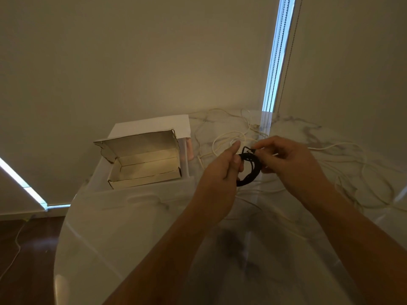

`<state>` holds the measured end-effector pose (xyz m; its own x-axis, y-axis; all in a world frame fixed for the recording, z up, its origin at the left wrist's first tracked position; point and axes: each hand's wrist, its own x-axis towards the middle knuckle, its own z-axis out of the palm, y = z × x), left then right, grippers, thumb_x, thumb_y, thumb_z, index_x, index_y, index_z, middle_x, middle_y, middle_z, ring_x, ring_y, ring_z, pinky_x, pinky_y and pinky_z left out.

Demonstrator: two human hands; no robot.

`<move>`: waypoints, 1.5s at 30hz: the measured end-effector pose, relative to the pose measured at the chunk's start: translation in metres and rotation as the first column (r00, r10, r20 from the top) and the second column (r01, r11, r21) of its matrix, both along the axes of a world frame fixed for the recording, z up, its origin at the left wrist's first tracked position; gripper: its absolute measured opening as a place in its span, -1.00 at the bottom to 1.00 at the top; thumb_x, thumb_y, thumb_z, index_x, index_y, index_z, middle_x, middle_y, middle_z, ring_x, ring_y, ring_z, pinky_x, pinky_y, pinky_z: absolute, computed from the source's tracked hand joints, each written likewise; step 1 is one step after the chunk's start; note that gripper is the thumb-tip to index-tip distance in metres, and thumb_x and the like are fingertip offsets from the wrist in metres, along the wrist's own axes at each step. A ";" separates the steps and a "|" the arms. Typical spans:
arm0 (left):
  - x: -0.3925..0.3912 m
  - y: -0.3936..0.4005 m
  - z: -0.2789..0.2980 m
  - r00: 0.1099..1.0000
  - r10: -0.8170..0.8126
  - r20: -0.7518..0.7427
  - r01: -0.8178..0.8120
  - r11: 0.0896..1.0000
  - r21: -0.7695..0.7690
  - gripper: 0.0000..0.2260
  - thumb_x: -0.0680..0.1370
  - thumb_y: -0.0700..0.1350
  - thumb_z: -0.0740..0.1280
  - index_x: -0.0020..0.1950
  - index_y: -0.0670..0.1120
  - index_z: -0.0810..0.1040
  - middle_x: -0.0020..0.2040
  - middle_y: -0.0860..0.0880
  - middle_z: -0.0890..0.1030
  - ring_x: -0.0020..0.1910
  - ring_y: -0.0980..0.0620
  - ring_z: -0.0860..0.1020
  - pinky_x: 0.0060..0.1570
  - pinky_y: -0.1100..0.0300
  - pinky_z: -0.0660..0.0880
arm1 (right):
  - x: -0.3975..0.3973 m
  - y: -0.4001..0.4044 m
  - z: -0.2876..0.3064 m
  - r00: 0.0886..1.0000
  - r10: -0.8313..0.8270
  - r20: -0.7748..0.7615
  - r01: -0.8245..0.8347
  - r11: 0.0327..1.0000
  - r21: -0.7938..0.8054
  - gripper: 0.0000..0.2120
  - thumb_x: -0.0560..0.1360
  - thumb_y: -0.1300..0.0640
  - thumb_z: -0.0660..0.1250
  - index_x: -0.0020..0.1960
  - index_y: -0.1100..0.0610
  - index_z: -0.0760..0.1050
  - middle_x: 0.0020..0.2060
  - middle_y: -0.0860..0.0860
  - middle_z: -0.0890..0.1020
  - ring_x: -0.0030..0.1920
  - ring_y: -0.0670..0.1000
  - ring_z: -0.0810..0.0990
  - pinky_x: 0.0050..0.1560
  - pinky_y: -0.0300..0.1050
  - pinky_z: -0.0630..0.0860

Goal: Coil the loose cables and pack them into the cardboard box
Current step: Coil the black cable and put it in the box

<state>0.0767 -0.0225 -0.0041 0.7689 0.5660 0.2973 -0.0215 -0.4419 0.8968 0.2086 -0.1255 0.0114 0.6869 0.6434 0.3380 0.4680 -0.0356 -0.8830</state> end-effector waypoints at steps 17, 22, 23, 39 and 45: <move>0.001 0.004 -0.004 0.999 0.044 -0.031 -0.042 0.996 0.085 -0.64 0.72 -0.06 0.05 0.51 0.01 0.37 0.23 -0.02 0.55 0.15 0.11 0.52 0.00 0.56 0.42 | 0.000 -0.001 0.001 0.762 0.178 -0.622 -0.274 0.960 -0.062 -0.69 0.58 0.02 0.26 0.16 0.19 0.63 -0.04 0.10 0.71 -0.03 0.07 0.59 -0.03 -0.04 0.42; 0.003 0.001 -0.005 0.997 0.040 -0.061 -0.032 0.992 0.122 -0.72 0.72 -0.14 0.06 0.32 -0.15 0.49 0.01 0.00 0.52 -0.13 0.18 0.48 -0.10 0.57 0.39 | -0.003 0.000 0.000 0.823 0.217 -0.525 -0.322 0.940 -0.116 -0.58 0.45 -0.25 0.34 0.12 0.02 0.67 0.03 0.03 0.72 0.06 0.06 0.68 0.09 0.04 0.46; 0.003 0.001 -0.004 0.998 0.032 -0.062 -0.024 0.992 0.123 -0.72 0.71 -0.17 0.07 0.33 -0.16 0.48 0.04 0.01 0.51 -0.11 0.20 0.48 -0.08 0.58 0.39 | -0.005 -0.001 0.000 0.837 0.238 -0.493 -0.341 0.931 -0.130 -0.57 0.42 -0.25 0.36 0.11 0.02 0.67 0.03 0.01 0.72 0.07 0.04 0.68 0.13 0.05 0.46; 0.004 0.007 -0.008 0.984 0.176 0.007 -0.175 0.980 0.096 -0.71 0.72 -0.06 0.05 0.29 -0.02 0.52 -0.14 0.08 0.50 -0.16 0.15 0.49 -0.16 0.44 0.41 | -0.015 -0.003 0.003 0.884 -0.025 0.467 0.092 0.988 -0.121 -0.88 0.47 0.03 0.47 -0.01 0.00 0.61 -0.21 -0.11 0.65 -0.19 -0.12 0.62 -0.14 -0.18 0.56; 0.005 0.005 -0.002 0.989 0.150 0.001 -0.150 0.988 0.038 -0.75 0.71 -0.02 0.12 0.26 -0.02 0.53 -0.01 0.05 0.57 -0.03 0.12 0.55 -0.13 0.45 0.47 | -0.013 -0.003 0.003 0.886 -0.055 0.460 0.117 0.987 -0.107 -0.93 0.52 0.03 0.40 -0.01 -0.02 0.57 -0.15 -0.14 0.65 -0.15 -0.16 0.61 -0.16 -0.38 0.46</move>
<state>0.0812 -0.0176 -0.0061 0.6765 0.6636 0.3193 0.0492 -0.4733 0.8795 0.1955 -0.1283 0.0145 0.5328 0.6474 0.5450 0.8062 -0.1925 -0.5595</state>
